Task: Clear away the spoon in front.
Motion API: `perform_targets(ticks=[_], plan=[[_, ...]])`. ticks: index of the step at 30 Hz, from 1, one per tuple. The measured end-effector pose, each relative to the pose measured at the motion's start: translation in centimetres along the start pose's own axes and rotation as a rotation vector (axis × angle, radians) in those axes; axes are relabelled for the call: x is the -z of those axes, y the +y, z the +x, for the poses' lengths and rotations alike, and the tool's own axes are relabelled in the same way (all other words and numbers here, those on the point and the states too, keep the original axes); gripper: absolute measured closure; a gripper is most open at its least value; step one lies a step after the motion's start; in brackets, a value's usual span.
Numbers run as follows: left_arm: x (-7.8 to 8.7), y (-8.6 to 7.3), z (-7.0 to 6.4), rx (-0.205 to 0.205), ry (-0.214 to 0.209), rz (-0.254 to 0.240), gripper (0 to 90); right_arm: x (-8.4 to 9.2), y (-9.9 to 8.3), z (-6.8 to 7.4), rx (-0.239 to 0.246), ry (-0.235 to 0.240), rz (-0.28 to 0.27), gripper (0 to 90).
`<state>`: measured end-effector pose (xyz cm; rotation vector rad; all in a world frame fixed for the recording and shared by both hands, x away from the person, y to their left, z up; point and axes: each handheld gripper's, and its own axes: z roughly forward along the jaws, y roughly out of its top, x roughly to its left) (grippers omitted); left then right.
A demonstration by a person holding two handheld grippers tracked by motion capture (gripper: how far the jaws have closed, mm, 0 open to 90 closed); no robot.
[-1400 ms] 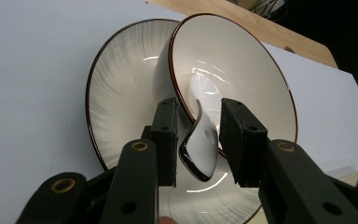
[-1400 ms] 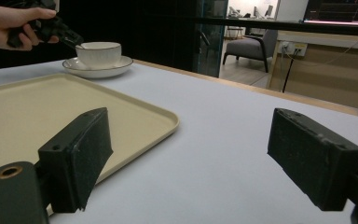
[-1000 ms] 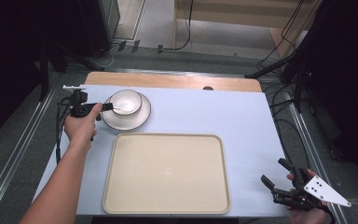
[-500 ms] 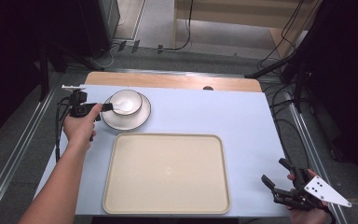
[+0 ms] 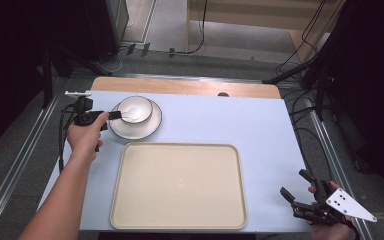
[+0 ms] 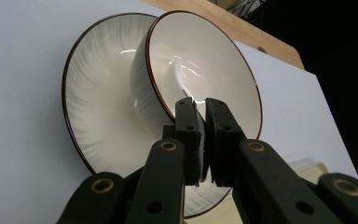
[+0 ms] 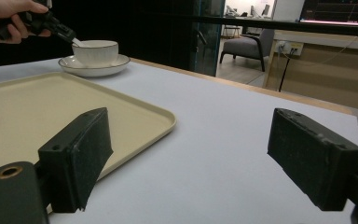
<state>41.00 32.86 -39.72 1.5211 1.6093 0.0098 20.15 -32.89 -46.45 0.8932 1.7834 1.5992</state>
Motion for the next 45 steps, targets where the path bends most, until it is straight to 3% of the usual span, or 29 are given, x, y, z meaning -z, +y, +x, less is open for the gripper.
perform_targets(ticks=[5, 9, 27, 45], plan=[[0.1, 0.0, 0.1, 0.011, -0.013, -0.006, 85.6, 0.1, 0.0, 0.0, -0.005, -0.003, 0.000, 13.8], [0.1, -0.1, 0.4, 0.031, -0.048, -0.013, 85.8, 0.1, 0.0, 0.0, -0.006, -0.002, 0.000, 13.8], [0.9, -0.1, 0.5, 0.022, -0.044, -0.060, 85.9, 0.0, 0.0, 0.0, -0.004, -0.004, 0.003, 13.8], [3.4, -0.4, -0.2, -0.002, -0.070, -0.159, 85.9, -0.3, -0.1, 0.1, -0.003, 0.000, 0.003, 13.8]])
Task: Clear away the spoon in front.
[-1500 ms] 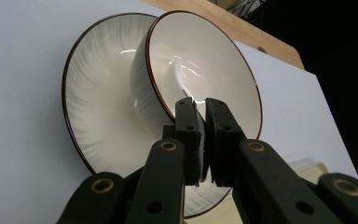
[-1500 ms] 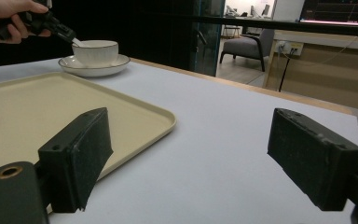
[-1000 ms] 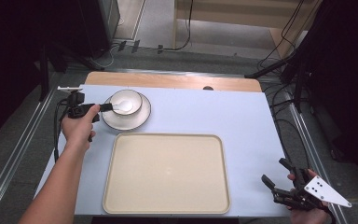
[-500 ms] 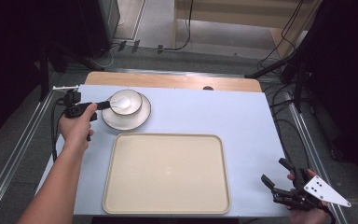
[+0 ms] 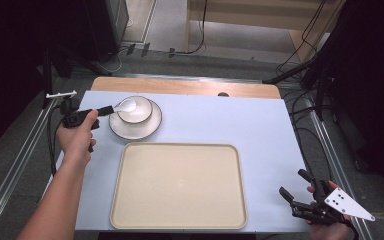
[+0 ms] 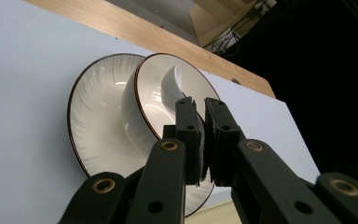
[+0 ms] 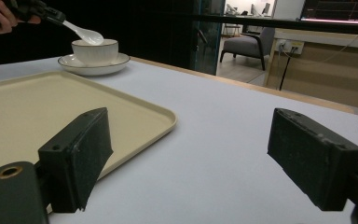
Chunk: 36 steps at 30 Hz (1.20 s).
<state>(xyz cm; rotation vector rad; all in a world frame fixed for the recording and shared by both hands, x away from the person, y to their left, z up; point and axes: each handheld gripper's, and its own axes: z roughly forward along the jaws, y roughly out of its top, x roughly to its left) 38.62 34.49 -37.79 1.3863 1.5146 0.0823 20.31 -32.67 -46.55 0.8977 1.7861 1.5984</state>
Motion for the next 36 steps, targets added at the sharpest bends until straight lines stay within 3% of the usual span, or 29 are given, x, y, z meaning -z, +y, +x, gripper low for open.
perform_targets(ticks=[18, 24, 28, 36], plan=[[2.0, -1.8, -1.1, -0.046, 0.003, -0.052, 85.9, 0.0, 0.1, 0.1, 0.007, 0.002, 0.000, 13.8], [2.6, -2.6, -1.2, -0.039, -0.007, -0.073, 85.9, 0.0, 0.1, 0.1, 0.008, 0.000, 0.000, 13.8], [3.0, -3.0, -1.5, -0.063, 0.000, -0.081, 85.9, 0.0, 0.2, 0.2, 0.007, 0.001, -0.002, 13.8], [4.0, -3.9, -1.8, -0.055, -0.009, -0.115, 85.9, 0.0, 0.2, 0.2, 0.010, 0.003, -0.004, 13.8]])
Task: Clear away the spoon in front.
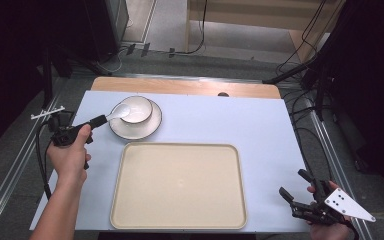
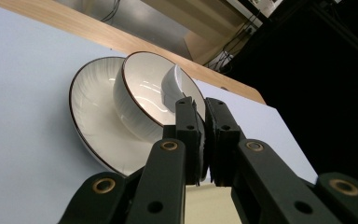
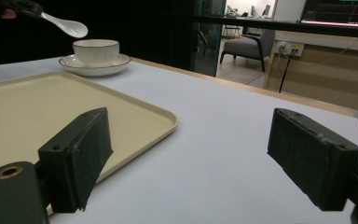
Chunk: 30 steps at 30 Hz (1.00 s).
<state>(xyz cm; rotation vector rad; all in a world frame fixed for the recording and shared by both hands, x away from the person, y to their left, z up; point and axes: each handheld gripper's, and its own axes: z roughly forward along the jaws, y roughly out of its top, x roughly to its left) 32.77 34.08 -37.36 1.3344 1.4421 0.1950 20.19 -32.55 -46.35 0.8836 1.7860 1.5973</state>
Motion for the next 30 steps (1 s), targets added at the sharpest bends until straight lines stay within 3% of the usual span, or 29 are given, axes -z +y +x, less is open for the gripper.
perform_targets(ticks=[18, 30], plan=[[2.5, -2.5, -0.7, -0.018, -0.009, -0.036, 85.9, 0.1, 0.1, 0.1, 0.005, 0.001, -0.004, 13.8], [4.5, -5.0, -2.0, -0.049, -0.016, -0.058, 85.9, 0.1, 0.2, 0.2, 0.006, 0.001, -0.004, 13.8]])
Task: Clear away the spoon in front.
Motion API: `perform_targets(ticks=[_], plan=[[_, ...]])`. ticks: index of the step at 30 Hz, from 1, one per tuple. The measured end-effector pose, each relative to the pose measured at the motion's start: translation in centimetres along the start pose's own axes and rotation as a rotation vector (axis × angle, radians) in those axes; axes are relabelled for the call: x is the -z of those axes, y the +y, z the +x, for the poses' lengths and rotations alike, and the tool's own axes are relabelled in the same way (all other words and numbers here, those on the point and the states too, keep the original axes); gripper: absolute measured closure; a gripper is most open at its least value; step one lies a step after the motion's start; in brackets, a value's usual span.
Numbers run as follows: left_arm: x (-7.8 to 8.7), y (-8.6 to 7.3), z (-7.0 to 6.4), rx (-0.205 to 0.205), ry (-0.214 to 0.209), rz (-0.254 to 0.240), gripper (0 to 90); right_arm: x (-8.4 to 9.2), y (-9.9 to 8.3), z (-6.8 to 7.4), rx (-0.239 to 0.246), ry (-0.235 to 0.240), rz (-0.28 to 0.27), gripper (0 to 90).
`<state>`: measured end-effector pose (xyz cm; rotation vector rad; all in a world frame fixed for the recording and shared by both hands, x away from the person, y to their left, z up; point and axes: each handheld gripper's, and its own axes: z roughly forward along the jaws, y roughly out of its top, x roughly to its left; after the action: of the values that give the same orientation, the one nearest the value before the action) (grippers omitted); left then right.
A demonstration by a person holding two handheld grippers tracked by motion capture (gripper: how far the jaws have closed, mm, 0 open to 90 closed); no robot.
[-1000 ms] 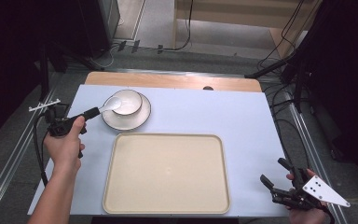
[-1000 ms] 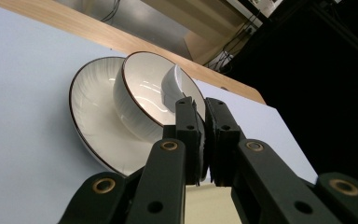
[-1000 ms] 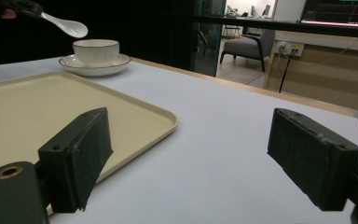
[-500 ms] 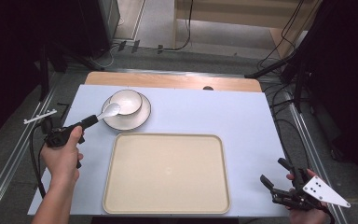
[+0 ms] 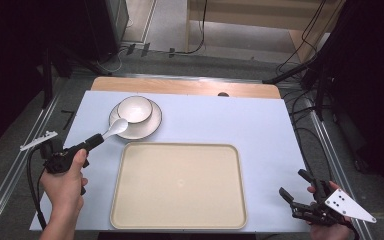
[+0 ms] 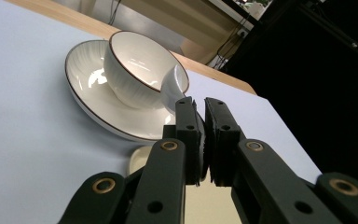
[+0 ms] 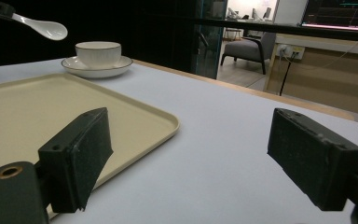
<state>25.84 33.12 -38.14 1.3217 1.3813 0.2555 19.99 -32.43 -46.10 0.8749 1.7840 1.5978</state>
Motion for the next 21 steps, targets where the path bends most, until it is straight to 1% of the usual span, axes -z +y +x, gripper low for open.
perform_targets(ticks=[2, 4, 8, 10, 12, 13, 15, 17, 18, 21], plan=[[0.1, -0.2, -0.1, 0.000, 0.001, -0.004, 85.9, 0.0, 0.0, 0.0, 0.000, 0.000, 0.001, 13.8], [0.6, -0.7, -0.2, 0.006, 0.005, -0.022, 85.9, 0.0, 0.0, 0.0, 0.003, 0.002, 0.001, 13.8], [0.9, -1.2, -0.4, 0.001, 0.009, -0.024, 85.9, 0.0, 0.0, 0.0, 0.001, 0.003, 0.001, 13.8], [1.2, -1.8, -0.7, -0.003, 0.008, -0.022, 85.9, 0.0, 0.0, 0.0, 0.006, 0.004, 0.001, 13.8], [1.3, -1.9, -0.8, -0.001, 0.006, -0.023, 85.9, 0.0, 0.0, 0.0, 0.006, 0.003, 0.002, 13.8], [1.7, -2.2, -1.0, 0.007, 0.005, -0.033, 85.9, 0.0, 0.0, 0.0, 0.006, 0.003, 0.002, 13.8], [1.8, -2.2, -1.1, 0.006, 0.009, -0.036, 85.9, 0.0, 0.0, 0.0, 0.006, 0.003, 0.002, 13.8], [2.3, -2.4, -1.4, -0.001, 0.017, -0.048, 85.9, 0.0, 0.0, 0.0, 0.005, 0.003, 0.002, 13.8], [2.6, -2.7, -1.6, -0.013, 0.027, -0.047, 85.9, 0.1, 0.0, 0.1, 0.005, 0.002, 0.005, 13.8], [2.8, -3.2, -1.6, -0.012, 0.034, -0.047, 85.9, 0.1, -0.1, 0.0, 0.005, 0.003, 0.006, 13.8]])
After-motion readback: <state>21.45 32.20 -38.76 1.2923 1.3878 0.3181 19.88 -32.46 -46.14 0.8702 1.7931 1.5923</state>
